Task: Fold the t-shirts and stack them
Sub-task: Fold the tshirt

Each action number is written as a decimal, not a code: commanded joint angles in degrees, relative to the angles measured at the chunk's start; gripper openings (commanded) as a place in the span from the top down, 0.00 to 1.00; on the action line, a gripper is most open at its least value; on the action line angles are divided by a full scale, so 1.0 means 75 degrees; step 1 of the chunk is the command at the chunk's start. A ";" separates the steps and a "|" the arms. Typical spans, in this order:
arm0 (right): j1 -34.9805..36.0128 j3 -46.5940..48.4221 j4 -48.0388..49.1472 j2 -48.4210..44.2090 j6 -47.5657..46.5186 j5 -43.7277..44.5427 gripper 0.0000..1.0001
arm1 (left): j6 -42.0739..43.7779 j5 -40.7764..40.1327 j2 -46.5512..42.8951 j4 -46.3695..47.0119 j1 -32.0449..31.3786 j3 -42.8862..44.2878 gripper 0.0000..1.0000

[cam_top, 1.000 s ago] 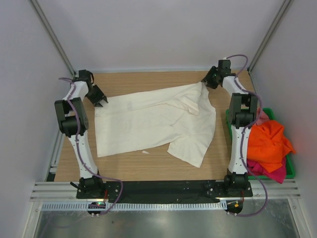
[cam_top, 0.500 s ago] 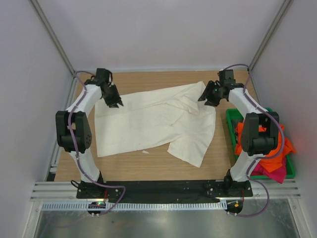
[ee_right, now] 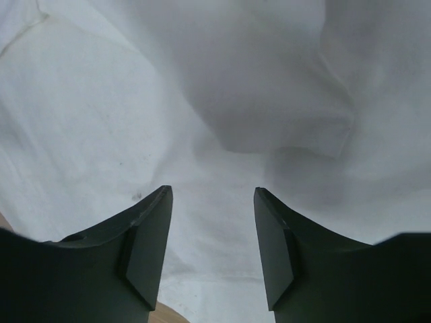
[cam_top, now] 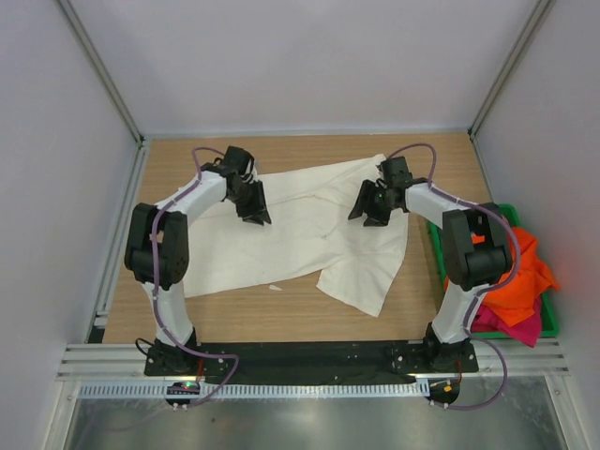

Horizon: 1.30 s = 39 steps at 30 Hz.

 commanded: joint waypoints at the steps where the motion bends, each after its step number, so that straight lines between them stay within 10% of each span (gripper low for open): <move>1: -0.0025 -0.0004 0.0735 0.0308 0.0363 0.0702 0.45 | 0.0166 0.0164 -0.0609 0.0128 0.0074 -0.0395 0.73; 13: -0.0002 0.1039 0.0536 0.0872 0.0329 0.1173 0.61 | 0.0306 -0.0153 -0.1102 -0.0071 0.0086 -0.0818 0.73; 23: 0.0033 0.2175 0.0933 0.1785 0.0563 0.1033 0.57 | 0.0271 -0.0094 -0.1043 -0.0059 0.0074 -0.0795 0.73; 29: 0.0022 0.4972 0.1321 0.3051 0.1335 0.0272 0.46 | 0.0318 -0.0071 -0.1172 -0.0152 0.0086 -0.0889 0.73; 39: -0.0259 0.3867 0.1555 0.2267 0.1173 -0.0374 0.35 | 0.0365 -0.0060 -0.1289 0.0011 0.0249 -0.1216 0.73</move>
